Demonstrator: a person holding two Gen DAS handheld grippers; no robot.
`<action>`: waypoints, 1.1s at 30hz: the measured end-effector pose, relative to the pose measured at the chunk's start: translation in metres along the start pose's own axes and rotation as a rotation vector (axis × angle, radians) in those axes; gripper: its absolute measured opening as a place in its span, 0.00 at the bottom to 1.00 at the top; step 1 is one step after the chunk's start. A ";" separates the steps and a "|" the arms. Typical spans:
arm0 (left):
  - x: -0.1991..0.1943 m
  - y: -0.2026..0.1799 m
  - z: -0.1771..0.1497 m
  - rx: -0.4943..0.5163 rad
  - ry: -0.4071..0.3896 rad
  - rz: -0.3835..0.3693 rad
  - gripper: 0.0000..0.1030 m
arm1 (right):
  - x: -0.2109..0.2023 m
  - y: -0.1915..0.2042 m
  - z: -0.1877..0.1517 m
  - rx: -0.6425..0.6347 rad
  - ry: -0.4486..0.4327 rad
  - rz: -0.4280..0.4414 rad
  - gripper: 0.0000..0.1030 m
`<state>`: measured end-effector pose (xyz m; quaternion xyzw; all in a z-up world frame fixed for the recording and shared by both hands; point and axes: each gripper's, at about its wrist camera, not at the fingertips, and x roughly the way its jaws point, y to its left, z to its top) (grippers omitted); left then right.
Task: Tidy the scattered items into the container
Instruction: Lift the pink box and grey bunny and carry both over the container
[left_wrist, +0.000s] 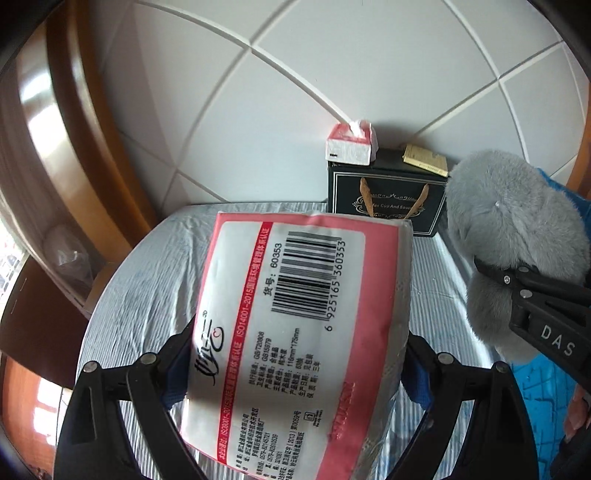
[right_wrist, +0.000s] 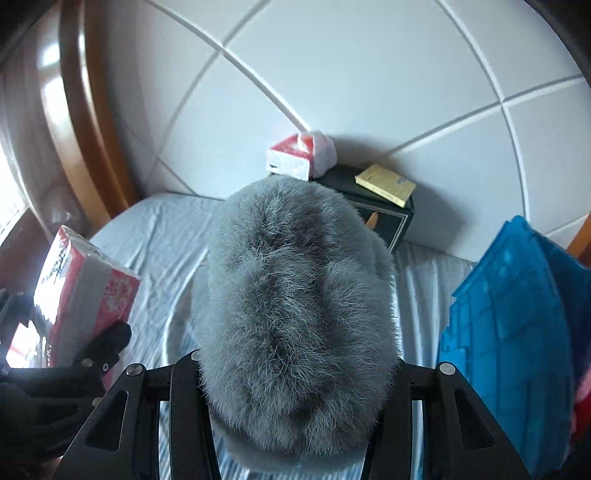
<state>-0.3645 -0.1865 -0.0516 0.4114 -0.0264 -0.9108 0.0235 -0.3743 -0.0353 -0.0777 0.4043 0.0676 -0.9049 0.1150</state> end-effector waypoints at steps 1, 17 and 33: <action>-0.015 0.001 -0.008 -0.008 -0.011 0.003 0.88 | -0.013 0.000 -0.003 -0.004 -0.015 0.010 0.43; -0.184 -0.034 -0.106 0.092 -0.168 -0.110 0.88 | -0.234 0.011 -0.120 0.013 -0.140 -0.042 0.43; -0.272 -0.244 -0.099 0.185 -0.299 -0.230 0.88 | -0.375 -0.182 -0.161 0.070 -0.274 -0.201 0.44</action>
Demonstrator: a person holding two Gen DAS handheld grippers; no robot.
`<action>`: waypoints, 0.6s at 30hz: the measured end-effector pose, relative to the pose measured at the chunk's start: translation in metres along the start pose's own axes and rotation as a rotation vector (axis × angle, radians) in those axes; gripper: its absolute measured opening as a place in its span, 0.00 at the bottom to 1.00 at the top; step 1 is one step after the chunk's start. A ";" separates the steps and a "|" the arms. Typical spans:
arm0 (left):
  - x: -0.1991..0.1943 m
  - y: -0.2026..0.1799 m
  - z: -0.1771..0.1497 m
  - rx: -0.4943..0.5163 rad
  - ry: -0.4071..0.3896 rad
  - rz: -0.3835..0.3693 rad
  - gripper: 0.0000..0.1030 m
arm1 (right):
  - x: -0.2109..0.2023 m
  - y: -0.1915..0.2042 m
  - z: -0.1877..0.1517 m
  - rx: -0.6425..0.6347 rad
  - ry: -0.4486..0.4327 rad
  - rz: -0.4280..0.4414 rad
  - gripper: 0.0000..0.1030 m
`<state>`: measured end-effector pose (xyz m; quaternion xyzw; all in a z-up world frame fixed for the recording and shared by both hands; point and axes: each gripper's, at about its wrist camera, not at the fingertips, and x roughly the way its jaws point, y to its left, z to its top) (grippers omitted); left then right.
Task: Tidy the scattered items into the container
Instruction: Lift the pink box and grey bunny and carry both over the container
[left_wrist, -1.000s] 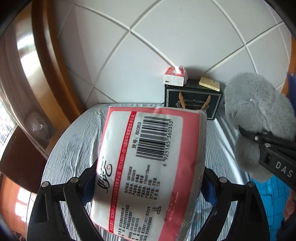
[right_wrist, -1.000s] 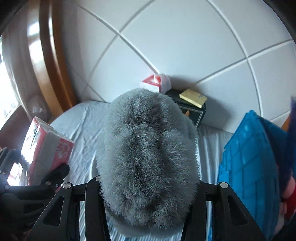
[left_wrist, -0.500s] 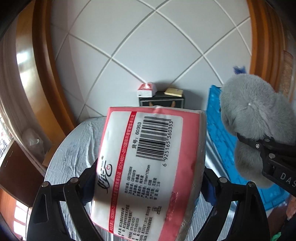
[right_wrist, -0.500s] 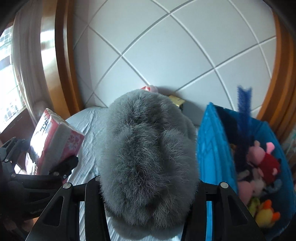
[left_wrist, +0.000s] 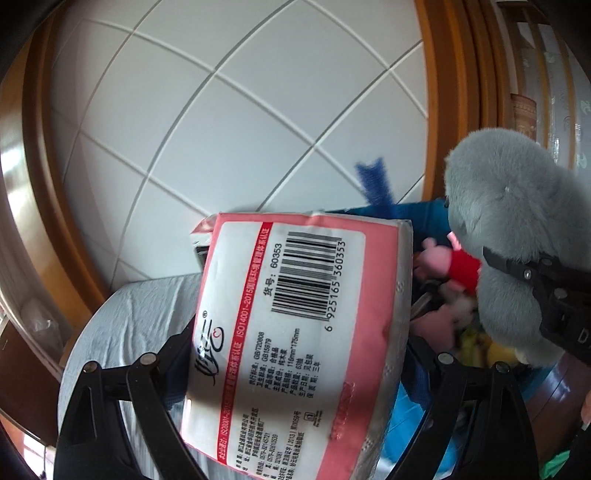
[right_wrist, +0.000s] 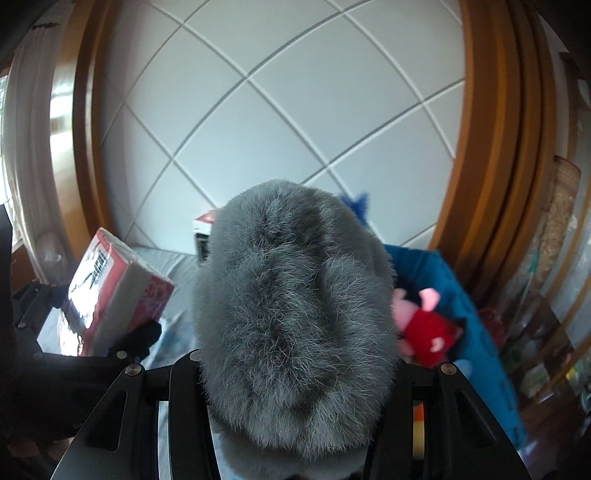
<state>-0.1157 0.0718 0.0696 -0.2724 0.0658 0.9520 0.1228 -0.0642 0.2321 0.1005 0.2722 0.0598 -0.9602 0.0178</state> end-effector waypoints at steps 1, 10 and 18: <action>0.003 -0.018 0.006 -0.006 -0.004 -0.004 0.88 | 0.002 -0.022 0.000 -0.003 0.004 -0.011 0.44; 0.094 -0.150 0.022 -0.031 0.183 -0.048 0.88 | 0.090 -0.180 -0.020 -0.024 0.231 -0.030 0.44; 0.186 -0.201 -0.010 0.034 0.427 0.009 0.88 | 0.191 -0.214 -0.074 -0.008 0.486 0.101 0.44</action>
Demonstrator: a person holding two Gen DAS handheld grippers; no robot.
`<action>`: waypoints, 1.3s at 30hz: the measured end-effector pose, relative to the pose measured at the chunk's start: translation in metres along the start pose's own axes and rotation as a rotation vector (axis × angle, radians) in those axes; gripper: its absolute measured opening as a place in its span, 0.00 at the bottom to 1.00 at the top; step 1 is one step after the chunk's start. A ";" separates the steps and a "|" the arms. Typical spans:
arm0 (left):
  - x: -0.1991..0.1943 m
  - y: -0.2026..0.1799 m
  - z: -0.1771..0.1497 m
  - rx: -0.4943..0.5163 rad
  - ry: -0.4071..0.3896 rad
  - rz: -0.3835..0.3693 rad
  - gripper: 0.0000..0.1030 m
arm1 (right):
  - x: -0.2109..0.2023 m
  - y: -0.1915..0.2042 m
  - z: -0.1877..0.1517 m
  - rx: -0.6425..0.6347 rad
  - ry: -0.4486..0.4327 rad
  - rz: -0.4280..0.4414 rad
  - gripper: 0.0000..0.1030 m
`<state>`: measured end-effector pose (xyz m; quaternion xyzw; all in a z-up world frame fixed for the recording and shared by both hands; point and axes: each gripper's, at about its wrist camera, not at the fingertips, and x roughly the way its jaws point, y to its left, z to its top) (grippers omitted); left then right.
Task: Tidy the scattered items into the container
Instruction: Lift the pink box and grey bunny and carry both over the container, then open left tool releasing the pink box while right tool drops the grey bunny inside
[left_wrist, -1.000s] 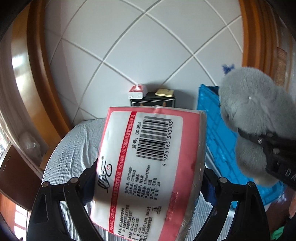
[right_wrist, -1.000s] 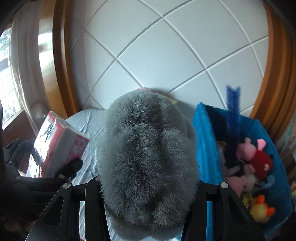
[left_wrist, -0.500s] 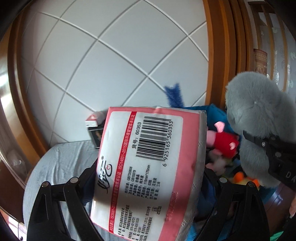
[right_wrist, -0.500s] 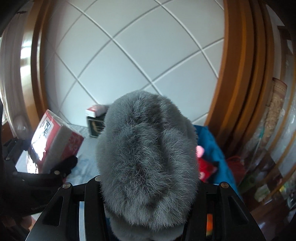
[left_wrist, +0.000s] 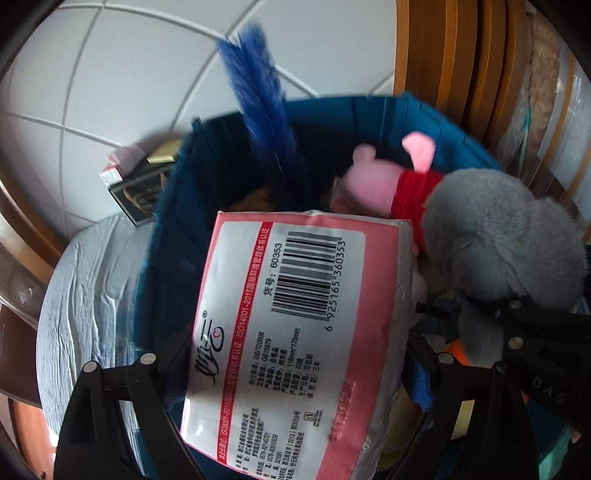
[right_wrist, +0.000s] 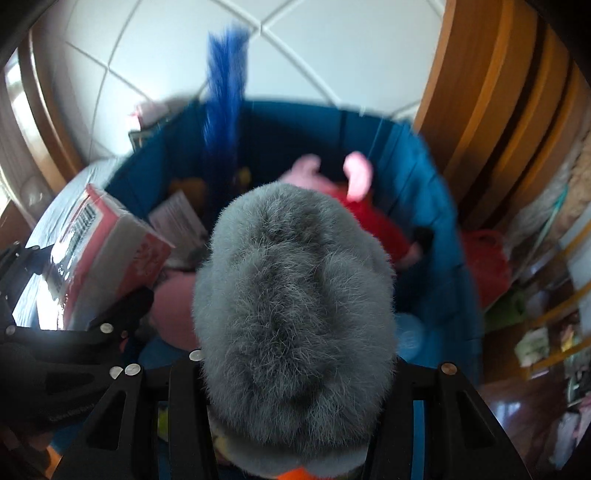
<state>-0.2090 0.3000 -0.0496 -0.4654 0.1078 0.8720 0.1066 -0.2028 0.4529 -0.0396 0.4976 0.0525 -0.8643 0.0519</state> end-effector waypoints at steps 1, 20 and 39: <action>0.010 -0.004 -0.001 0.013 0.026 -0.002 0.88 | 0.014 -0.003 0.000 -0.003 0.028 0.008 0.44; 0.057 -0.018 -0.016 0.025 0.222 -0.043 0.92 | 0.064 -0.010 -0.024 0.025 0.220 0.053 0.59; -0.105 -0.002 -0.073 0.039 -0.129 -0.062 0.96 | -0.092 0.001 -0.067 0.009 -0.112 -0.075 0.85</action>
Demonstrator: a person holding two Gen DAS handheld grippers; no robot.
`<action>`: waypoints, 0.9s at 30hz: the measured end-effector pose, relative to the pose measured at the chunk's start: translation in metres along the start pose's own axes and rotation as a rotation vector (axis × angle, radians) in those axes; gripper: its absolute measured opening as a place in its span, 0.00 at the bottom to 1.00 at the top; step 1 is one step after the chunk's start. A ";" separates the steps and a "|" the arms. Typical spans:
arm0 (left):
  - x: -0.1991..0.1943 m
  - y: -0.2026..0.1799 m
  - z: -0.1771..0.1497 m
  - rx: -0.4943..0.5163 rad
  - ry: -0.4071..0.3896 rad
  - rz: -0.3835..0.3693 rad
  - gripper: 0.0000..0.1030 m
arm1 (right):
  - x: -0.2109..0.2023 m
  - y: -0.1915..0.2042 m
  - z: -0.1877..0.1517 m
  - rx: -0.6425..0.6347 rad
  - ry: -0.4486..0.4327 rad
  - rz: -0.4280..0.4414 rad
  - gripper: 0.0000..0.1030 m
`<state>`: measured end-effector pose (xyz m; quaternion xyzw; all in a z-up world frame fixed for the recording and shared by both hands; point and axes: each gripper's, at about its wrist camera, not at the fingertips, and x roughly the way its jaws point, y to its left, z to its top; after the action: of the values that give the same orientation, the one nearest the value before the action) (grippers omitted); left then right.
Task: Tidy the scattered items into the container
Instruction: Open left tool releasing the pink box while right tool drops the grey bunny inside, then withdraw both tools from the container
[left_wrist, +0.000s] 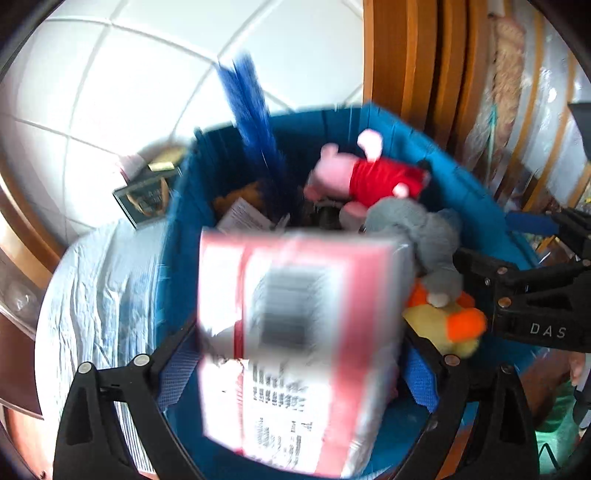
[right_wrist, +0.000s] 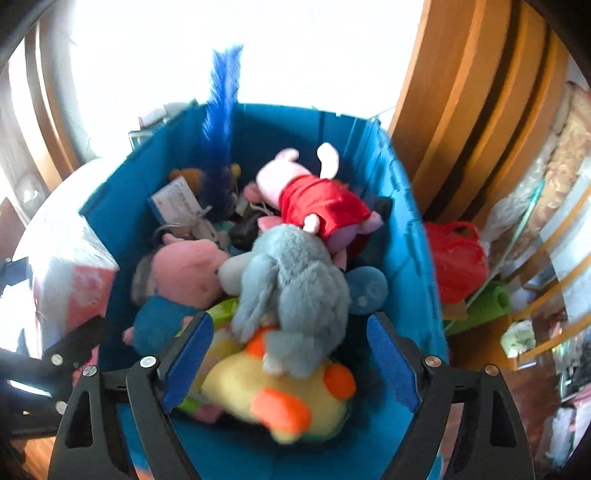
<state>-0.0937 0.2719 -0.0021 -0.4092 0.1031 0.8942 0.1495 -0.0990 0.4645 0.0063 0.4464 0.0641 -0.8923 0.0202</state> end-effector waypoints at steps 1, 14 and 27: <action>-0.018 0.003 -0.007 0.001 -0.049 -0.002 0.98 | -0.006 0.005 -0.003 0.005 -0.023 -0.001 0.86; -0.153 0.041 -0.077 -0.019 -0.287 -0.030 1.00 | -0.132 0.073 -0.075 0.069 -0.240 0.032 1.00; -0.166 0.057 -0.107 -0.075 -0.228 0.009 1.00 | -0.148 0.098 -0.109 0.092 -0.238 0.040 1.00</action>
<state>0.0641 0.1557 0.0596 -0.3095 0.0535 0.9389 0.1409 0.0851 0.3784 0.0502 0.3393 0.0115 -0.9403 0.0249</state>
